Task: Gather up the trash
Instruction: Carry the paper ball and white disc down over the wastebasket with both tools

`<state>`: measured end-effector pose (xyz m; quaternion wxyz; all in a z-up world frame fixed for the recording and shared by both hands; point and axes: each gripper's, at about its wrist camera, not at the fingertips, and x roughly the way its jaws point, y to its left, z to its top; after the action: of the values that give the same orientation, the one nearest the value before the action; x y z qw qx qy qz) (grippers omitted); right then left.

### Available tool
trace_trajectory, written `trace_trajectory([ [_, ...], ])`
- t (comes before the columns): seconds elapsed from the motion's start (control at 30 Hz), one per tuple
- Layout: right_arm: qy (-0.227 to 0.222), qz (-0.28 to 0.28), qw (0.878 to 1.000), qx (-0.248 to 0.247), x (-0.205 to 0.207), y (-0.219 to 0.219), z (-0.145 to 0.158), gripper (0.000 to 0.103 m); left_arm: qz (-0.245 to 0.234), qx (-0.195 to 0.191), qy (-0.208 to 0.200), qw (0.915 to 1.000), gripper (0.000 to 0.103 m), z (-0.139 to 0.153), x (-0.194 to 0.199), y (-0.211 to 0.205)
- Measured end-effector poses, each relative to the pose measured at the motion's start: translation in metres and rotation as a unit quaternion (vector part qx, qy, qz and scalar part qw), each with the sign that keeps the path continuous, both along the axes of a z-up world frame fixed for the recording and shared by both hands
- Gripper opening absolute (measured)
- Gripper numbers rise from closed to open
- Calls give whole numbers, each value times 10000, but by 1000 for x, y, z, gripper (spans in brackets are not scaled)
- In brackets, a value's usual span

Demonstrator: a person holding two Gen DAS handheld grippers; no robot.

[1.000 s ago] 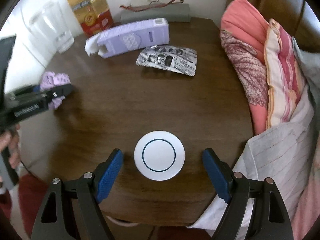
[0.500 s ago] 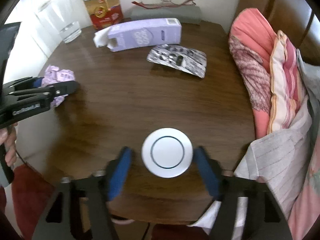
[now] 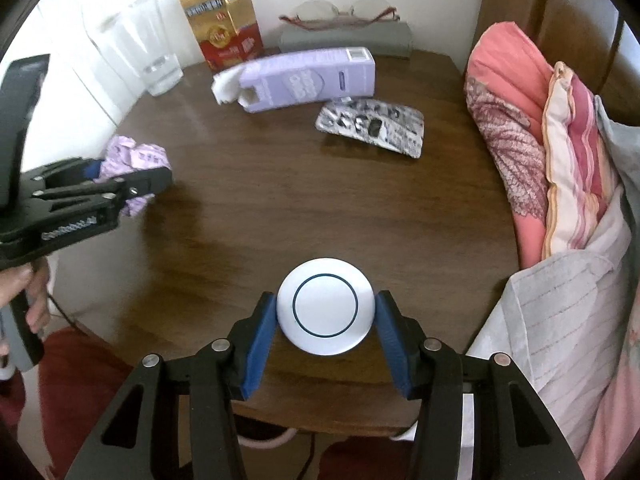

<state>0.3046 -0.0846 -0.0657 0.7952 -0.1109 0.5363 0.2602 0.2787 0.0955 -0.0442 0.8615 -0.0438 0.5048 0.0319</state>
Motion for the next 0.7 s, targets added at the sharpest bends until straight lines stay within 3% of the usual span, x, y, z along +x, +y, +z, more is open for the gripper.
trace_trajectory([
  [0.27, -125, 92, 9980, 613, -26, -15, 39, 49, -6, 4, -82, 10000, 53, 16, -27, -3],
  [0.37, -179, 184, 9980, 583, -41, -17, 47, 49, 13, 5, -162, 9999, 53, 26, -47, -7],
  [0.57, -99, 241, 9966, 777, -71, -23, 50, 49, 67, 79, -243, 9997, 53, 41, -107, -21],
  [0.7, 64, 333, 9917, 1237, -100, -31, 52, 49, 189, 100, -250, 9995, 53, 44, -148, -30],
])
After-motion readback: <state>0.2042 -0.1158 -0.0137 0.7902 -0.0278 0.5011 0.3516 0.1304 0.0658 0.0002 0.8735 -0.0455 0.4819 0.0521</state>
